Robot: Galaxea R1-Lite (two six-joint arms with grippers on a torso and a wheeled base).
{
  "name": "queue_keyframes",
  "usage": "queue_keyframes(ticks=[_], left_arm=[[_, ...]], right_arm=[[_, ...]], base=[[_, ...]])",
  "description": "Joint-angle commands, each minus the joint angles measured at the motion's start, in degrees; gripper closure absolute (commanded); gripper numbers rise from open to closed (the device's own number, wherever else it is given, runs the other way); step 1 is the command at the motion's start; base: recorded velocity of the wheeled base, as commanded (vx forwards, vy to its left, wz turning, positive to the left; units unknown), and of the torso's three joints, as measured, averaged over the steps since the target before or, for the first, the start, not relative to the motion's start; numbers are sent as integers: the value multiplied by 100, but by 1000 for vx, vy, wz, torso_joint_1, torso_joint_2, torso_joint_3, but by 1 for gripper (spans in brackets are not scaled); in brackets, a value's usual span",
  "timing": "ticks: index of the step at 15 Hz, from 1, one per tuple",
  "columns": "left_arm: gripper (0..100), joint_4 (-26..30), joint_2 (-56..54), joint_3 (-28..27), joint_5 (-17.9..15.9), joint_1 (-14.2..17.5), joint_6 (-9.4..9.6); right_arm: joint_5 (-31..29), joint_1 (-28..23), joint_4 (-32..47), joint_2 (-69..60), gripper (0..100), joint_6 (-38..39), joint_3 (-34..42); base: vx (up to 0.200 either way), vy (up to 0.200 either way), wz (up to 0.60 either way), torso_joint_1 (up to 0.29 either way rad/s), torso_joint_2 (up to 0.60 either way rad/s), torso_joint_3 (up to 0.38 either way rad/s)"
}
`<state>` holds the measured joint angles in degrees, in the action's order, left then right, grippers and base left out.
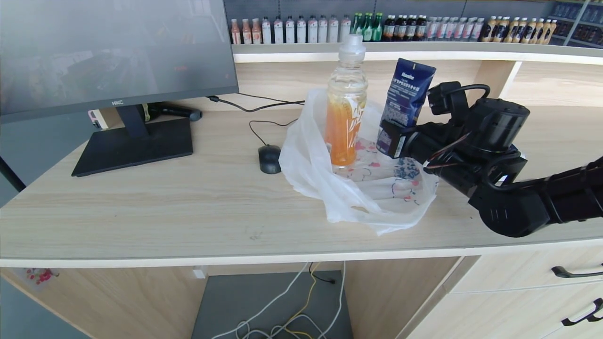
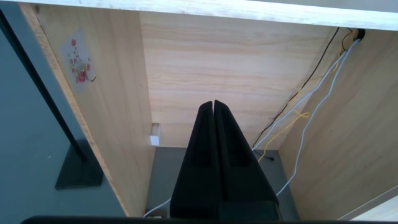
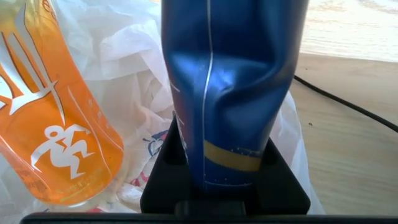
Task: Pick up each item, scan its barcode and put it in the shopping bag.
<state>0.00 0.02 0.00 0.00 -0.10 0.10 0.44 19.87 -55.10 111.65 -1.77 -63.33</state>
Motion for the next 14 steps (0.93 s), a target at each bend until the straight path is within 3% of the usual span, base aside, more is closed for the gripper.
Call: queue_keyframes(ticks=[1, 13, 14], left_arm=[[100, 0, -2, 0, 0, 1, -1], [100, 0, -2, 0, 0, 1, -1], [100, 0, -2, 0, 0, 1, -1]], right_arm=[[9, 17, -9, 23, 100, 10, 14], [0, 87, -18, 14, 100, 1, 110], [0, 87, -18, 6, 0, 1, 102]], base=[[0, 0, 0, 0, 0, 0], [0, 0, 0, 0, 0, 0], [0, 0, 0, 0, 0, 0]])
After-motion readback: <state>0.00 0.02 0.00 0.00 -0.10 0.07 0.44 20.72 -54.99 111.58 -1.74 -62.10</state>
